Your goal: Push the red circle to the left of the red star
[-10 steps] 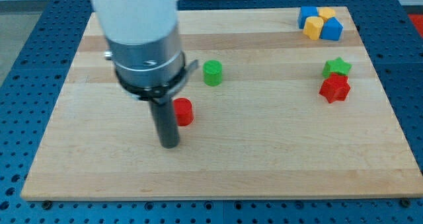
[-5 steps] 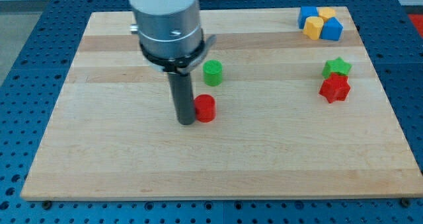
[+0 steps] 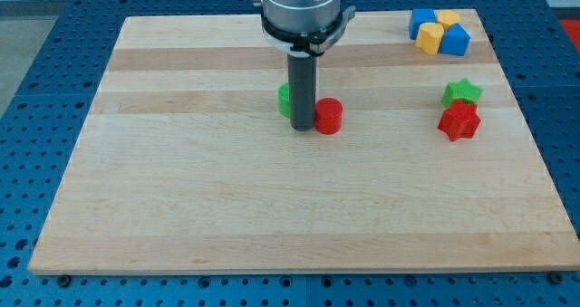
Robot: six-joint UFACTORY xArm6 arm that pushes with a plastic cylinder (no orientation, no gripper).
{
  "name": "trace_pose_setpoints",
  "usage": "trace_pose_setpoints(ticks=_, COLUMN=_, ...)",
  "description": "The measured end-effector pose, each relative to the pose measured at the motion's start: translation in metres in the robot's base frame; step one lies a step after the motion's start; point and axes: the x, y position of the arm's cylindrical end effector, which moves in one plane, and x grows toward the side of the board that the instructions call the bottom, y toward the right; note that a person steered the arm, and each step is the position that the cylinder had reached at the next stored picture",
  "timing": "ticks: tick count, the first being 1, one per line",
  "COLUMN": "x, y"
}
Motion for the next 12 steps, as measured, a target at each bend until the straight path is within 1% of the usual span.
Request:
trace_pose_setpoints(ticks=2, x=-0.013, y=0.032)
trace_pose_setpoints(ticks=4, x=-0.015, y=0.092)
trace_pose_setpoints(ticks=5, x=-0.015, y=0.107)
trace_pose_setpoints(ticks=8, x=-0.015, y=0.126)
trace_pose_setpoints(ticks=11, x=-0.004, y=0.126)
trace_pose_setpoints(ticks=12, x=-0.004, y=0.118)
